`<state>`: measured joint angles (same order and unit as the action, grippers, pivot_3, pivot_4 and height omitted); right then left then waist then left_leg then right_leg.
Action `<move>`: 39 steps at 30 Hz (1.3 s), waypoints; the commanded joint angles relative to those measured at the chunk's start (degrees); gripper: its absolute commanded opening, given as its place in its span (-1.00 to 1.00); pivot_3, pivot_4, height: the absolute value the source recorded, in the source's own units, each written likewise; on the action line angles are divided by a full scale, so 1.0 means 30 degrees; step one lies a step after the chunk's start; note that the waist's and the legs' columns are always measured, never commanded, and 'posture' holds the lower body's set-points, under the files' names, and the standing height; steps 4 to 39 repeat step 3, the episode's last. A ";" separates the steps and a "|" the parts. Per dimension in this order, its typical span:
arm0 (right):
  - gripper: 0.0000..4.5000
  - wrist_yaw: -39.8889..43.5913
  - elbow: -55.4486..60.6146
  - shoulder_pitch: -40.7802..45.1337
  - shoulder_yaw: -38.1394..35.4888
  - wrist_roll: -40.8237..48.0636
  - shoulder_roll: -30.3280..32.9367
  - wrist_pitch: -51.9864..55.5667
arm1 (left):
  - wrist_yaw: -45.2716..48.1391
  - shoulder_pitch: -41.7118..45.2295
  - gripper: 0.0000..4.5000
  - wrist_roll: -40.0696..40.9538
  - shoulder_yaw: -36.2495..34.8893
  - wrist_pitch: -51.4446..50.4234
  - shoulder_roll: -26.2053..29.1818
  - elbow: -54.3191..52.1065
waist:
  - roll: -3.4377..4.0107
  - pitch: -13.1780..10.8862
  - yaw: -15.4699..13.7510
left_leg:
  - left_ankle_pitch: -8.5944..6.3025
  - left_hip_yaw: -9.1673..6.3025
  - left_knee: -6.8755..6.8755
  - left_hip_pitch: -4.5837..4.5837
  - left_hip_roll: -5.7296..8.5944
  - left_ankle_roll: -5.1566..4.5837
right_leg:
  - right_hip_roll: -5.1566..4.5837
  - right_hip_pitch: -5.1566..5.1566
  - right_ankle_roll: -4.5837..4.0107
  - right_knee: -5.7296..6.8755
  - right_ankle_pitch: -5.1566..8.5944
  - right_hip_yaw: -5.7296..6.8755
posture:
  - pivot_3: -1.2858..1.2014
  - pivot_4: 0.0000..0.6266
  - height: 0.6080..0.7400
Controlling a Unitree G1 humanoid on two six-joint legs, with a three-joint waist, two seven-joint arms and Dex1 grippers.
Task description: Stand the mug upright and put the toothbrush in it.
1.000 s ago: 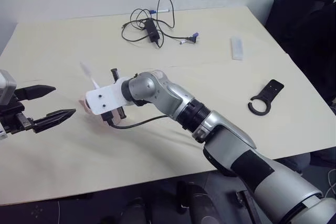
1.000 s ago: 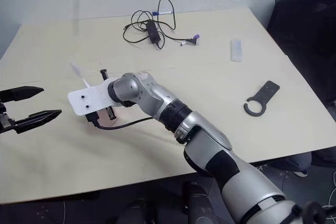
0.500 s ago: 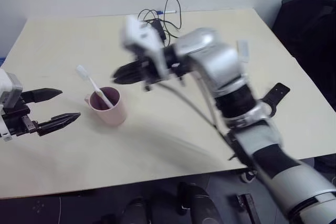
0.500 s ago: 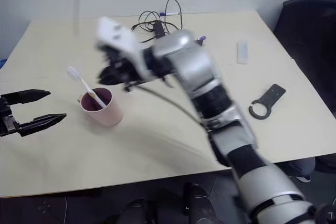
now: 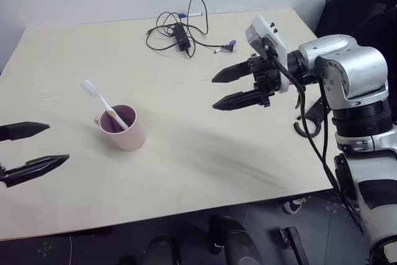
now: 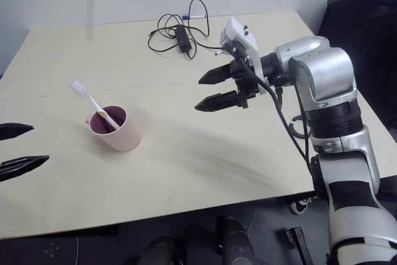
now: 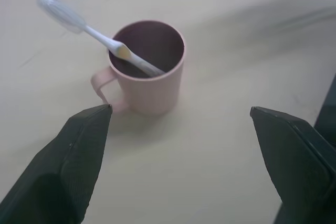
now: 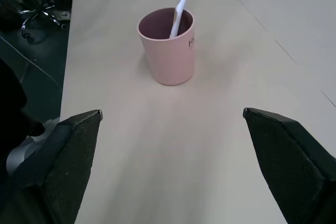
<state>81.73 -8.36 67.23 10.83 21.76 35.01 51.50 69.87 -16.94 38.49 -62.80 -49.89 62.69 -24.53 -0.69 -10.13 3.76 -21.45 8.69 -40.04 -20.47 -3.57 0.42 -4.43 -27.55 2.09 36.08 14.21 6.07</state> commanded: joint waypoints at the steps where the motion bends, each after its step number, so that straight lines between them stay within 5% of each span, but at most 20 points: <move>1: 0.99 -0.0008 0.0731 0.0170 -0.0652 0.0696 0.0294 -0.0473 | 0.0157 -0.0380 1.00 -0.0191 -0.1584 -0.0102 -0.0045 -0.0228 | 0.0000 0.0000 -0.0091 | -0.0002 0.0003 0.0001 0.0001 -0.0005 0.0004 | 0.0002 -0.0001 -0.0001 0.0005 0.0000 0.0003 | 0.03 -0.52 1.00; 39: 0.99 -0.0112 0.0698 0.0164 -0.0614 0.0769 0.0259 -0.0640 | 0.0051 -0.0452 1.00 -0.0180 -0.1630 -0.0069 -0.0092 -0.0212 | 0.0000 0.0000 -0.0124 | -0.0003 0.0008 0.0001 0.0001 -0.0007 0.0006 | 0.0002 -0.0002 -0.0002 0.0004 0.0001 0.0000 | 0.03 -0.52 1.00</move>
